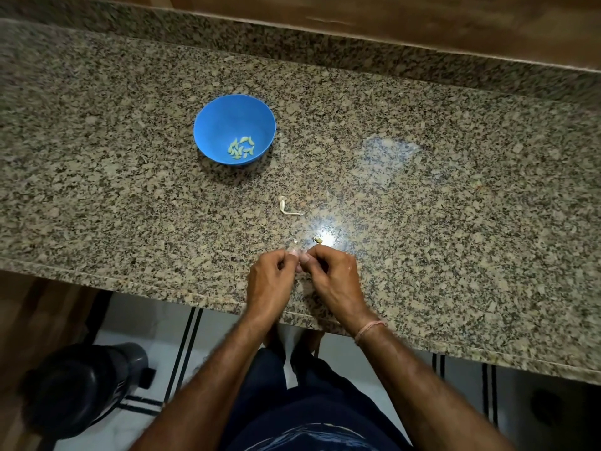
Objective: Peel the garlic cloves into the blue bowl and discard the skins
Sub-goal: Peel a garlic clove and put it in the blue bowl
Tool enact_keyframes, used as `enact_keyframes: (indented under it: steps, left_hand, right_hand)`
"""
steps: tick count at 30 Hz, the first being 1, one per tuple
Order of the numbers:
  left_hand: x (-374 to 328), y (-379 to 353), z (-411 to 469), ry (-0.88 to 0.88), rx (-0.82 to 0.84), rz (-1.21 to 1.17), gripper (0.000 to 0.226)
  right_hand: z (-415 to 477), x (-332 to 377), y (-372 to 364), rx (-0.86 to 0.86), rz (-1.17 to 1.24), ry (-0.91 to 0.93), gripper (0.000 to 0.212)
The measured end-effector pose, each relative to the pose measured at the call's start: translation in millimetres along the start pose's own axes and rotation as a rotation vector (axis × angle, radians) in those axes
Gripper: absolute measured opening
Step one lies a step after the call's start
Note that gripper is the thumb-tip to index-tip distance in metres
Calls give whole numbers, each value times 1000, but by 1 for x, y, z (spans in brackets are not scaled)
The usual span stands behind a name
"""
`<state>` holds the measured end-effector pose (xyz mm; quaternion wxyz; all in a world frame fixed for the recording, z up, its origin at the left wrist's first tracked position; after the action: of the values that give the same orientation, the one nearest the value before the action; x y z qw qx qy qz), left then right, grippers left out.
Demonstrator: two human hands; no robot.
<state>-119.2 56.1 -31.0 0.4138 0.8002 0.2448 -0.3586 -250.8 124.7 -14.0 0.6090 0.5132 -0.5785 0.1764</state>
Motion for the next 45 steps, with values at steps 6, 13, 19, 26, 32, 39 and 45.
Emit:
enact_keyframes:
  steps: [6,13,19,26,32,39,45]
  left_hand:
    - [-14,-3,-4,-105,6,5,35]
    - [5,-19,-7,190,196,-329,38]
    - [-12,-4,0,-262,-1,121,31]
    - [9,-18,-2,47,181,-129,35]
    - [-25,-8,1,-393,10,233,23]
    - [15,-26,2,122,186,-369,43]
    - [1,-9,7,-88,14,-77,36]
  right_hand:
    - [-1,-6,-6,24,72,-153,35]
    - [4,13,-5,-9,-233,107,34]
    - [-16,-36,-35,287,511,-602,34]
    - [1,-17,-9,75,38,-210,37]
    - [-22,-44,-41,291,585,-765,38]
    - [6,-1,-6,16,-16,-82,40]
    - [-3,-27,-29,203,364,-445,37]
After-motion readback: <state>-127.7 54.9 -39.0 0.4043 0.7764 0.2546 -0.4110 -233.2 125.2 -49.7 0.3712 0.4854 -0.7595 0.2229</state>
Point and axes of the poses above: each hand's wrist, its own z-axis towards the middle knuckle, its own y-axis out of the back of the hand, x = y × z, the point moved 10 cm from there along z, towards the middle knuckle, and after that the axes turned 3 degrees about -y, right-handed, at the moved point
